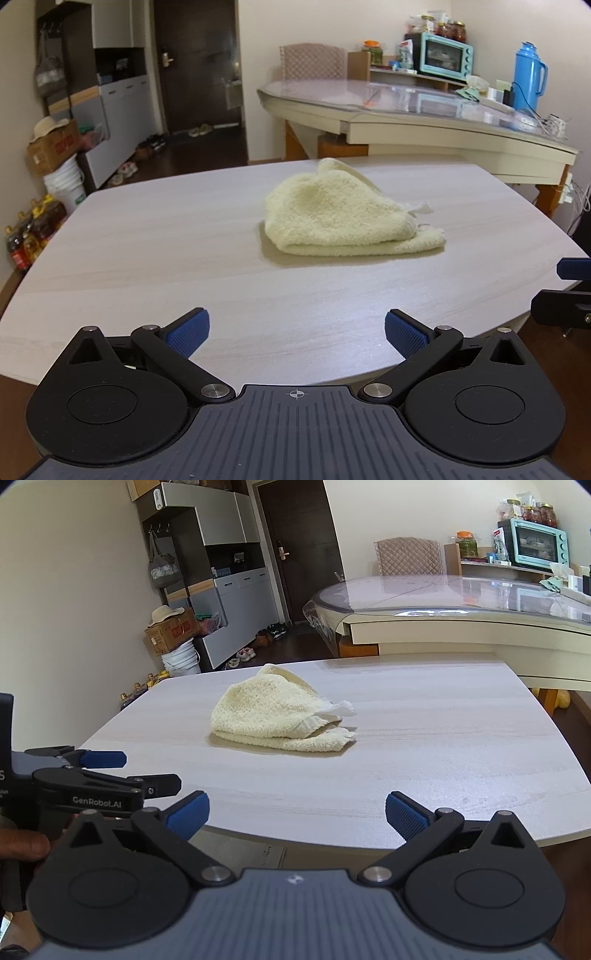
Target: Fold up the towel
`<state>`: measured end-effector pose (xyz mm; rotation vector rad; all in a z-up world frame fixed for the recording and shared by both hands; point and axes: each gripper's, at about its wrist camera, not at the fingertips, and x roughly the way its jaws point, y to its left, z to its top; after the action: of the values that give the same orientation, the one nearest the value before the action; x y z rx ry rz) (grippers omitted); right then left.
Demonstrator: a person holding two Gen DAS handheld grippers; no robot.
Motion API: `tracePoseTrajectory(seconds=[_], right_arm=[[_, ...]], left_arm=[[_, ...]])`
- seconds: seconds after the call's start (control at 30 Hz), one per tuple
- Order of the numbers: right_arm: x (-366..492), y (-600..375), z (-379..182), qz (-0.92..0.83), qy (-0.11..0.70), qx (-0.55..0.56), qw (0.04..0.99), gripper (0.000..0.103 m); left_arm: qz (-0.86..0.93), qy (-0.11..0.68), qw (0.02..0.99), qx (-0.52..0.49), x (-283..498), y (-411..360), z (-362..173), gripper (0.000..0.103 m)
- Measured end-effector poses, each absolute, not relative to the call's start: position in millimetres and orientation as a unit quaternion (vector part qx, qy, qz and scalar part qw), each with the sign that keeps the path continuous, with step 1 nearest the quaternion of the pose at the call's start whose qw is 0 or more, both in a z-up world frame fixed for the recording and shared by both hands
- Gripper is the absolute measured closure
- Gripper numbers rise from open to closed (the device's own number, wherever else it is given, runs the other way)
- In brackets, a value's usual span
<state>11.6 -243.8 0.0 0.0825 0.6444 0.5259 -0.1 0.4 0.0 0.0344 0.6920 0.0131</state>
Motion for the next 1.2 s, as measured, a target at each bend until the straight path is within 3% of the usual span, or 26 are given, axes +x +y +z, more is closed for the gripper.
tracePoseTrajectory(seconds=[1.2], right_arm=[[17, -240, -1, 0.268, 0.319, 0.052, 0.907, 0.0]], left_arm=[[0.011, 0.342, 0.939, 0.009, -1, 5, -3, 0.0]])
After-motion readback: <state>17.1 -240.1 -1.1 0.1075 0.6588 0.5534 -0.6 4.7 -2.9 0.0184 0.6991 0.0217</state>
